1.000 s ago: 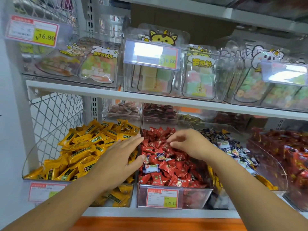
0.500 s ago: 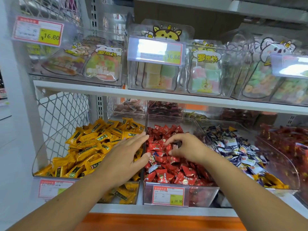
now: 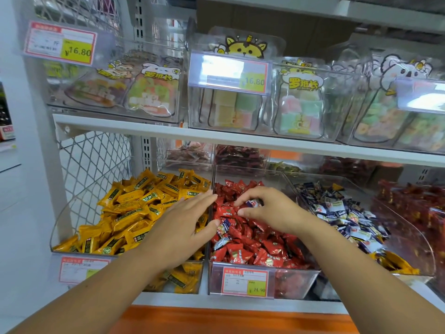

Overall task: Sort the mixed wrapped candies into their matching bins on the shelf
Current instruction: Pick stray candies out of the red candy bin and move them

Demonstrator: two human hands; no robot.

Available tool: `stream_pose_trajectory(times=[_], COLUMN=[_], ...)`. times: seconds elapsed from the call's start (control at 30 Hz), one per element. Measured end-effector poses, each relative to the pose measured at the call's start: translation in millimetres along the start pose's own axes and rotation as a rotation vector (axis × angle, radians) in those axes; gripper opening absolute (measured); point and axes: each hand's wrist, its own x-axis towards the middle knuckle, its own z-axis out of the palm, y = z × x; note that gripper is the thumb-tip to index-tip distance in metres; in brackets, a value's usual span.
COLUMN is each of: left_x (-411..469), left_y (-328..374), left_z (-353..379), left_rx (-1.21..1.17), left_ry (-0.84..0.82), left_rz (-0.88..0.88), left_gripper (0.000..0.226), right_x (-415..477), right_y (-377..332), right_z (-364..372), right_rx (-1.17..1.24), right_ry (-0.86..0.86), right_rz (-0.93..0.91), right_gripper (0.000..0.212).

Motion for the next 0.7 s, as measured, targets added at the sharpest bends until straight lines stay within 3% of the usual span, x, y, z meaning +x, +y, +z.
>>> stream_pose_trajectory(times=[0.13,0.33,0.6,0.7], left_x=[-0.1,0.8,-0.9,-0.5], left_y=[-0.8,-2.2,-0.1,0.1], left_z=[0.6,1.8,0.9,0.8], left_rx=[-0.008,0.001,-0.015,-0.015], left_ry=[0.003,0.004,0.012,0.009], left_rz=[0.004,0.007,0.009,0.006], left_gripper=[0.077,0.077,0.066,0.068], right_x=[-2.5,-0.6,15.5,19.0], right_y=[0.8,2.5,-6.1,-4.1], right_z=[0.0,1.0,44.8,52.0], right_rx=[0.125,0.101,-0.234,-0.262], right_ry=[-0.032,-0.011,-0.208,-0.184], right_rz=[0.025,0.025,-0.041,-0.021], right_gripper=[0.009,0.012,0.034,0.034])
